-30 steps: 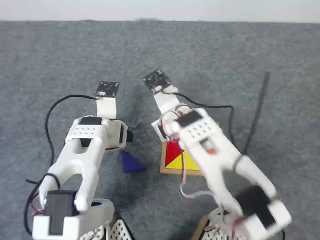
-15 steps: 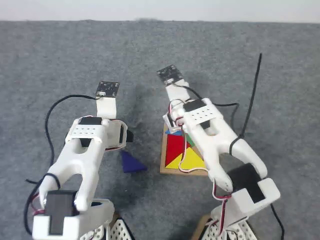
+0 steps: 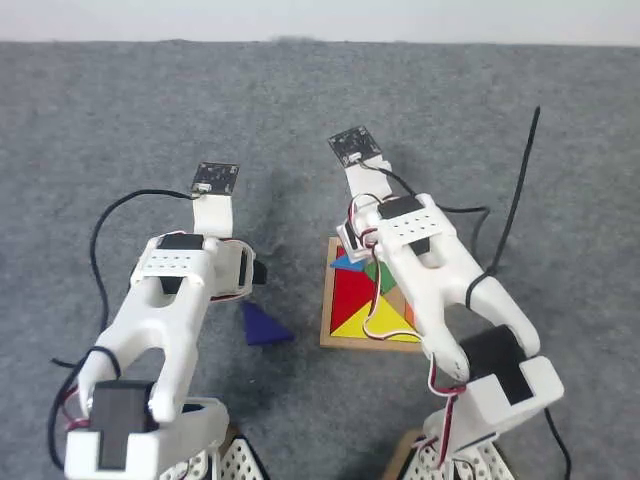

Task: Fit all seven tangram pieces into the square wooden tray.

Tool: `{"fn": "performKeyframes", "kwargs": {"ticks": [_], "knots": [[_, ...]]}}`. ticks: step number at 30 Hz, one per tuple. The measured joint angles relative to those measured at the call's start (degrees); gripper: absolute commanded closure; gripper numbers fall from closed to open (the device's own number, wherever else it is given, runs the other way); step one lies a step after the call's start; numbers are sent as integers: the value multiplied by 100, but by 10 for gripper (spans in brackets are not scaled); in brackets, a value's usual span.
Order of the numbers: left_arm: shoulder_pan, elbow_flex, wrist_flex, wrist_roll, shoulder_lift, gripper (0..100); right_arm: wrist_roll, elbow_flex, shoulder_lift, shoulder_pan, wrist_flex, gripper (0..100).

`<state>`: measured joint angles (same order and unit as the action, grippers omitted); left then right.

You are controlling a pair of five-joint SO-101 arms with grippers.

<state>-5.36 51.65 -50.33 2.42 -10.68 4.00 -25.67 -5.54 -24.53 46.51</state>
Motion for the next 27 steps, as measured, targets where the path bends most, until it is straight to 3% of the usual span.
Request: {"fn": "performKeyframes", "kwargs": {"ticks": [9,19,27], "knots": [[0,0,0,0,0,754,0,-44,202,264,9,992],[0,0,0,0,0,754,0,-44,818,-360,18,992],[0,0,0,0,0,754,0,-44,677,-387,18,992]]}}
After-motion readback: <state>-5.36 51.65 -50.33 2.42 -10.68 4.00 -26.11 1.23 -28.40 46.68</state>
